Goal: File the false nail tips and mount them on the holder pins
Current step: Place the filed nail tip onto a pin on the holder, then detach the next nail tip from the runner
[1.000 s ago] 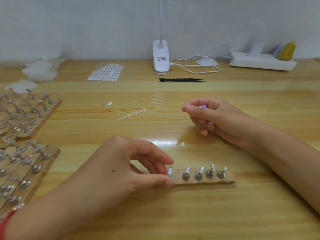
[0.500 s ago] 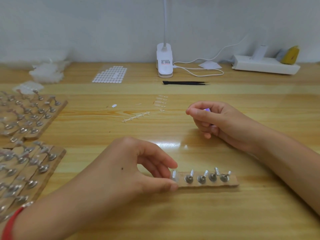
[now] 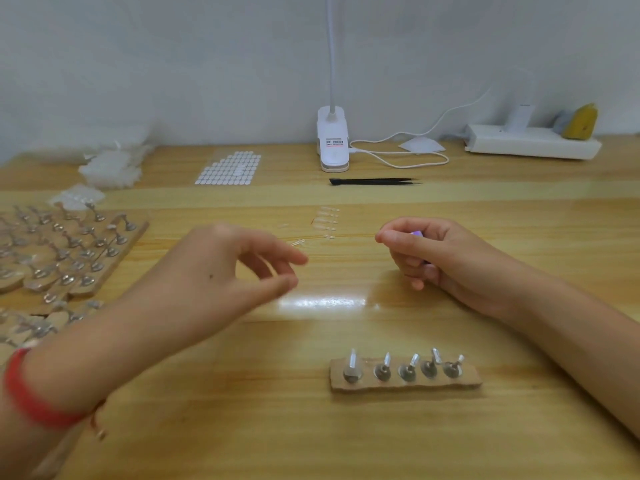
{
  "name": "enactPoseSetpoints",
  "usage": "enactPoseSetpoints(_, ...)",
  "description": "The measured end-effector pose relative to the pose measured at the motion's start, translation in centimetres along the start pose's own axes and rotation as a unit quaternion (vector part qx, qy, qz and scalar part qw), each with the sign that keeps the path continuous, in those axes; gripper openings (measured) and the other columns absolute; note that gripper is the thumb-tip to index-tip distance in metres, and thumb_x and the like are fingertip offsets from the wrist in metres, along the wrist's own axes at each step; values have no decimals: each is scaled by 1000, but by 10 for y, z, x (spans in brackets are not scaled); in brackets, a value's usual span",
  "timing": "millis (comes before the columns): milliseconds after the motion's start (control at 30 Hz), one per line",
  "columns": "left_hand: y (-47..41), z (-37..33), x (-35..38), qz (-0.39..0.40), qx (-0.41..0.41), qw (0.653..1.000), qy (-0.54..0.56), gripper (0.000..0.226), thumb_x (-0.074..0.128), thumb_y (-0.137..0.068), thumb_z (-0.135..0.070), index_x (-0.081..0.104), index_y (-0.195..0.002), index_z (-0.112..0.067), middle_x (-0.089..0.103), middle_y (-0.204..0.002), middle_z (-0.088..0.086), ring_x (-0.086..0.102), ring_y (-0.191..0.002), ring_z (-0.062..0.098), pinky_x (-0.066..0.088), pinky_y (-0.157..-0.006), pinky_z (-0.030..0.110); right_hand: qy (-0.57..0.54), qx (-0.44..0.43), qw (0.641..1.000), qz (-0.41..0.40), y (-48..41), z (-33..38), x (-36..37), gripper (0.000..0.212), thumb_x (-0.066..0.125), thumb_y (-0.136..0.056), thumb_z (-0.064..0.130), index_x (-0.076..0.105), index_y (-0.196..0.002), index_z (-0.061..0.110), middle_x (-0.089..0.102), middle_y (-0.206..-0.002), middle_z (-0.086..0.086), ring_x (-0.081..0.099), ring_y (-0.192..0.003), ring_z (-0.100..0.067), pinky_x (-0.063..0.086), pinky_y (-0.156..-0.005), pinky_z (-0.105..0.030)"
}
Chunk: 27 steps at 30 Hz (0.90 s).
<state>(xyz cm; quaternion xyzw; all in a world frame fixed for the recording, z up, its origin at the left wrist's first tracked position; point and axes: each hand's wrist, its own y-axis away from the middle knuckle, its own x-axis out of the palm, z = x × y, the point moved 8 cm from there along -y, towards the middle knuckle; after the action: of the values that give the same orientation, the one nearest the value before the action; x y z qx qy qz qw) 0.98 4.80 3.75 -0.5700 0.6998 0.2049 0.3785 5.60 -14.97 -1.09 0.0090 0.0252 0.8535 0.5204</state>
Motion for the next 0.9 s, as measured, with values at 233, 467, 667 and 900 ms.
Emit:
enactPoseSetpoints(233, -75, 21, 11, -38, -87, 976, -198, 43, 52, -77, -69, 63, -102, -36, 61, -98, -18, 55, -97, 9, 42, -71, 30, -32, 7, 999, -9, 0, 0, -3, 19, 71, -71, 35, 69, -81, 19, 40, -57, 7, 37, -50, -6, 40, -46, -18)
enactPoseSetpoints(467, -105, 22, 43, -13, -127, 951, -282, 50, 54, -76, -70, 65, -96, -25, 57, -113, 2, 43, -117, 23, 33, -76, 32, -51, 2, 999, -6, -2, -2, -4, 11, 72, -73, 33, 72, -76, 23, 40, -57, 8, 37, -48, -6, 41, -46, -17)
enactPoseSetpoints(667, -100, 16, 43, -53, -90, 979, -176, 21, 67, -74, -45, 55, -86, -33, 60, -95, -10, 52, -101, 15, 37, -70, 28, -90, -4, 996, -22, -4, -3, -8, 9, 71, -74, 30, 72, -76, 22, 41, -57, 7, 32, -51, -9, 39, -46, -18)
enactPoseSetpoints(900, -82, -6, 45, -119, -4, 980, 162, 15, 75, -79, -19, 63, -79, -28, 65, -73, -15, 58, -61, 3, 47, -59, 17, -138, -11, 988, -74, -3, -4, -16, 13, 72, -72, 27, 71, -81, 18, 42, -57, 5, 30, -49, -10, 40, -45, -19)
